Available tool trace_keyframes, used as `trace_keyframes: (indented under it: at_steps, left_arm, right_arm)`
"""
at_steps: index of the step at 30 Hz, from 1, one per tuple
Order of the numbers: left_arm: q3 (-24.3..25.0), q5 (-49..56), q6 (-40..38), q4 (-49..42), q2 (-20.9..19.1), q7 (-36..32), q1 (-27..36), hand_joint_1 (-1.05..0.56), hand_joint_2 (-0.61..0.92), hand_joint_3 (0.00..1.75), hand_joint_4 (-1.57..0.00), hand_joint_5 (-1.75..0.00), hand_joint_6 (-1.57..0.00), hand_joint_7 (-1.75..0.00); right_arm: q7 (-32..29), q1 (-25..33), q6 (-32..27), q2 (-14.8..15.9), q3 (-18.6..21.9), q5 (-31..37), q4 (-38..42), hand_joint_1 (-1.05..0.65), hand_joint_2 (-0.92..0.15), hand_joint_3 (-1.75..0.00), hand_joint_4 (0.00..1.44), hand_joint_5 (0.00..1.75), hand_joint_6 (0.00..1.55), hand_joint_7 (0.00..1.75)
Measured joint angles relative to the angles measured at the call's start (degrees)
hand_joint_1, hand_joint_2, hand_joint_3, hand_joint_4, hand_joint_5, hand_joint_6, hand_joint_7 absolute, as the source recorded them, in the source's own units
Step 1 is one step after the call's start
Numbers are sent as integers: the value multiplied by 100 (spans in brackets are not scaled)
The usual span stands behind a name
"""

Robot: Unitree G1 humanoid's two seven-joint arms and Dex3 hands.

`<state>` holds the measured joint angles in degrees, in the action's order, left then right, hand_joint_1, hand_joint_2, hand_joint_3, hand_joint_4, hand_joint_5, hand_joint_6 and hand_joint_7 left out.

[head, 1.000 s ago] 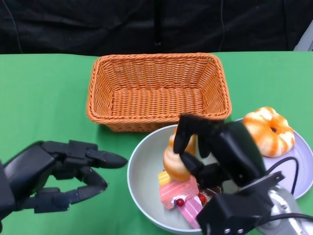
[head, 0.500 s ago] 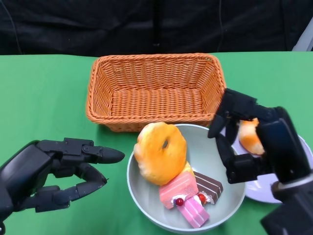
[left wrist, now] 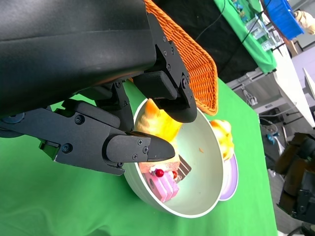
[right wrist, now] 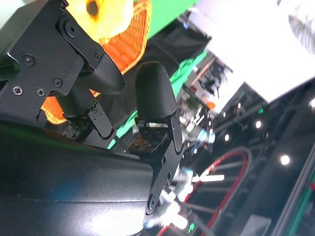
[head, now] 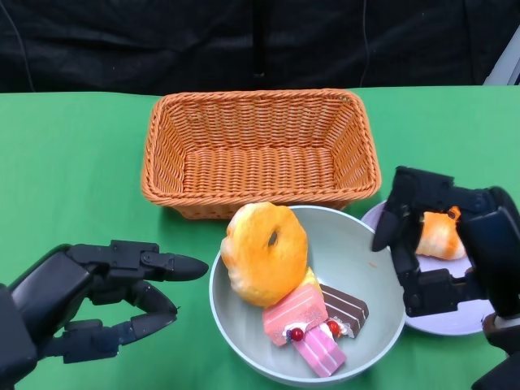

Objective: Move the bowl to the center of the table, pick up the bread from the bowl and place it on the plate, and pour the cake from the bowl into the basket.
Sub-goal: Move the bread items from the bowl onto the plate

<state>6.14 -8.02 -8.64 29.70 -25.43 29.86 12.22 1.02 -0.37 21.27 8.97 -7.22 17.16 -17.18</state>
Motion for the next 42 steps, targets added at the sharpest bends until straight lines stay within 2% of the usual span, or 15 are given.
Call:
trace_keyframes:
  at_steps: [1,2,3,5,6,8,11,12,14,17,20,22,32,38,42]
  left_arm:
    - [-11,1,0,0,0,0,0,-40,92,28,-55,-90,-74,-16]
    - [-16,4,-6,0,0,-1,2,-39,92,28,-54,-89,-74,-16]
    - [-28,4,-14,0,2,-1,0,-37,92,28,-54,-89,-73,-15]
    - [-65,-11,-27,0,14,-1,-5,-37,92,28,-53,-88,-73,-15]
    - [-78,-12,-29,0,19,-1,-4,-37,92,28,-53,-88,-73,-15]
    - [-101,-11,-30,1,19,-1,1,-37,92,28,-53,-88,-74,-15]
    - [-127,-9,-31,2,19,-1,3,-37,92,28,-53,-88,-74,-15]
    - [-130,-8,-31,4,19,-2,7,-36,92,28,-53,-88,-74,-15]
    - [-143,-7,-32,7,19,-2,5,-36,92,28,-54,-88,-74,-15]
    - [-146,-7,-32,9,19,-2,6,-36,92,28,-54,-88,-74,-15]
    - [-152,-53,-31,17,16,10,25,-39,92,28,-52,-86,-76,-16]
    - [-173,-156,-31,35,11,102,25,-39,92,28,-52,-86,-77,-16]
    - [-267,-603,-218,41,-216,571,-47,-44,92,22,-60,-96,-86,-22]
    - [-318,-798,-329,109,-270,682,-80,-42,92,20,-63,-101,-90,-25]
    - [-355,-822,-357,107,-298,734,-98,-41,92,18,-64,-104,-89,-26]
  right_arm:
    - [33,-5,0,0,-16,1,0,-1,-26,-144,89,149,85,112]
    - [107,-33,-47,11,-46,30,1,-9,-31,-125,72,129,68,92]
    - [239,-96,-156,50,-110,126,2,-17,-44,-96,54,111,54,69]
    - [604,-262,-503,202,-301,439,-17,-31,-72,-40,27,98,37,43]
    - [768,-320,-670,266,-385,578,-26,-36,-80,-25,20,96,33,37]
    - [972,-388,-902,351,-527,822,-39,-42,-87,-9,12,93,28,30]
    - [1035,-458,-1016,383,-632,1089,-42,-46,-87,-3,5,90,24,26]
    - [1038,-492,-1066,391,-686,1199,-40,-52,-87,-2,2,78,21,24]
    - [1044,-590,-1143,394,-824,1423,-18,-55,-87,-1,0,70,19,22]
    - [1044,-650,-1203,394,-897,1556,-1,-56,-87,-1,0,69,19,21]
    - [1034,-754,-1334,345,-1081,1778,118,-66,-87,-1,0,41,12,16]
    - [1038,-843,-1476,304,-1249,1985,260,-67,-88,-1,0,36,10,16]
    - [724,-1213,-1618,-40,-1794,2576,1026,-71,-89,-1,0,36,12,15]
    - [285,-1444,-1601,-237,-2085,2733,1688,-72,-89,-1,0,39,13,15]
    - [-415,-1706,-1550,-408,-2290,3076,2348,-72,-91,-1,0,39,12,15]
